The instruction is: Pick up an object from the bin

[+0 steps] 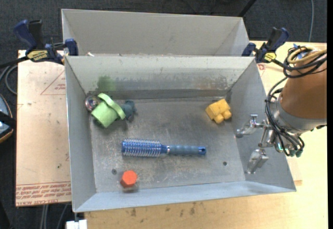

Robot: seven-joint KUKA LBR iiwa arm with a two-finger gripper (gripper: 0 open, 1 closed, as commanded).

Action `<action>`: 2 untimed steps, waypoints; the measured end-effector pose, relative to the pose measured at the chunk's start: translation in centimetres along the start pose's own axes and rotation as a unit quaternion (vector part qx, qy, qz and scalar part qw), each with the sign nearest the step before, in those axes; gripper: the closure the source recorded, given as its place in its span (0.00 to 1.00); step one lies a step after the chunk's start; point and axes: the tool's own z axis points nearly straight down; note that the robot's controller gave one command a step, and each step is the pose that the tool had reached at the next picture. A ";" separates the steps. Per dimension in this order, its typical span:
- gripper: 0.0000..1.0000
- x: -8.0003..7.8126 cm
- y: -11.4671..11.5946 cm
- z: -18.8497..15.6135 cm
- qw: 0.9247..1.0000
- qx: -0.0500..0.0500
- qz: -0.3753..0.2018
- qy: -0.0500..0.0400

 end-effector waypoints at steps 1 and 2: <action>0.00 -4.2 6.4 10.9 1.000 0.000 0.004 -0.006; 0.00 -4.4 13.6 10.8 0.999 0.002 0.046 -0.011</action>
Offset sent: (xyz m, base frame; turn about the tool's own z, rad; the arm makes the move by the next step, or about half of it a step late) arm 0.0388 0.0608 -0.1078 0.0115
